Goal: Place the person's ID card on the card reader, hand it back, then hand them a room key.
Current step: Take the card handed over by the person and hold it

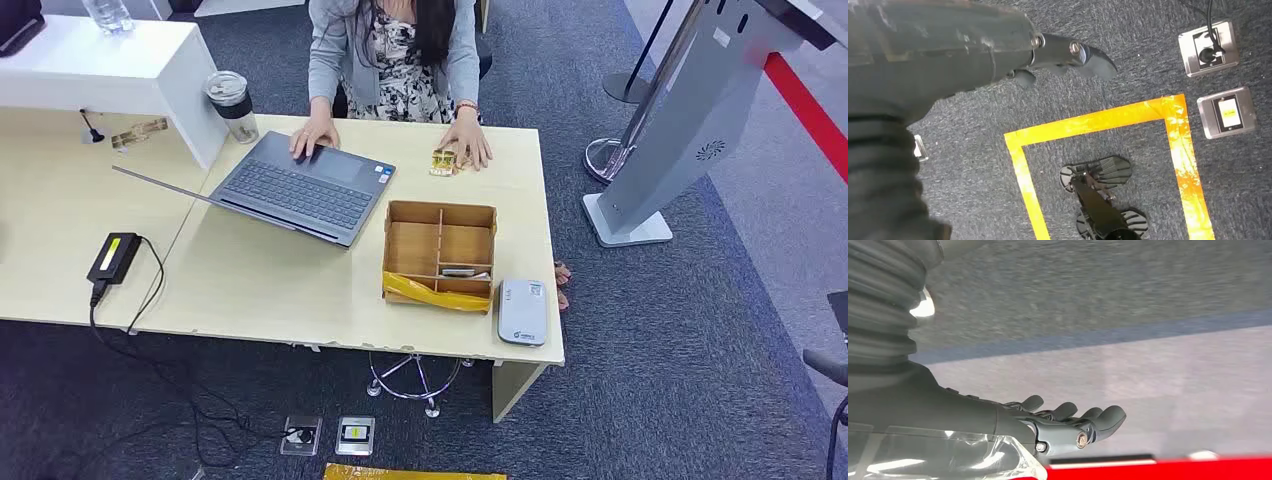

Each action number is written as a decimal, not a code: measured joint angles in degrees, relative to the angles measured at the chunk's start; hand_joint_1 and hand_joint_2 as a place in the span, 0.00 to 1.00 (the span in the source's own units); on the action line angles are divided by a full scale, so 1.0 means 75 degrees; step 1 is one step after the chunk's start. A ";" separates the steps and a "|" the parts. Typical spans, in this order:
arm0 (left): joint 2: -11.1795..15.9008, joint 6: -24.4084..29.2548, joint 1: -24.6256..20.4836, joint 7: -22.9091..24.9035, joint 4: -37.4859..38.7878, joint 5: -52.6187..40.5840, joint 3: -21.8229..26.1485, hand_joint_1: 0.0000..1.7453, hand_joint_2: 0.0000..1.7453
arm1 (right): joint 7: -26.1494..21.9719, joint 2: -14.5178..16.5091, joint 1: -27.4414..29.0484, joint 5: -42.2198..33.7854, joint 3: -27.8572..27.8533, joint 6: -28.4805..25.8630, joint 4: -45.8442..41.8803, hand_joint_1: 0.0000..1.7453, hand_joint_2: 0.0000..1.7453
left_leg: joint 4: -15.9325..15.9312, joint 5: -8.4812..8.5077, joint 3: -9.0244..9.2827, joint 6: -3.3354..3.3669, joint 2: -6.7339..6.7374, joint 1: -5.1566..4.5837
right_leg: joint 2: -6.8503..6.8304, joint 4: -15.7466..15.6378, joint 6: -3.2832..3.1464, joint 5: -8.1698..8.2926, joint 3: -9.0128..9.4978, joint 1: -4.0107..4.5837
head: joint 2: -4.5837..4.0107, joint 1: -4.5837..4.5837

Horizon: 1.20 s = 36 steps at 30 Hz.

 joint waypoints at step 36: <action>-0.0132 -0.0070 -0.0040 -0.0388 -0.0003 -0.0322 -0.0369 0.00 0.00 | -0.0384 0.2724 -0.1453 0.3108 0.3726 -0.1123 -0.3137 0.00 1.00 | 0.0000 0.0016 -0.0012 -0.0015 -0.0041 0.0019 | -0.0027 0.0010 -0.0005 -0.0003 -0.0012 0.0020 | 0.0000 0.0007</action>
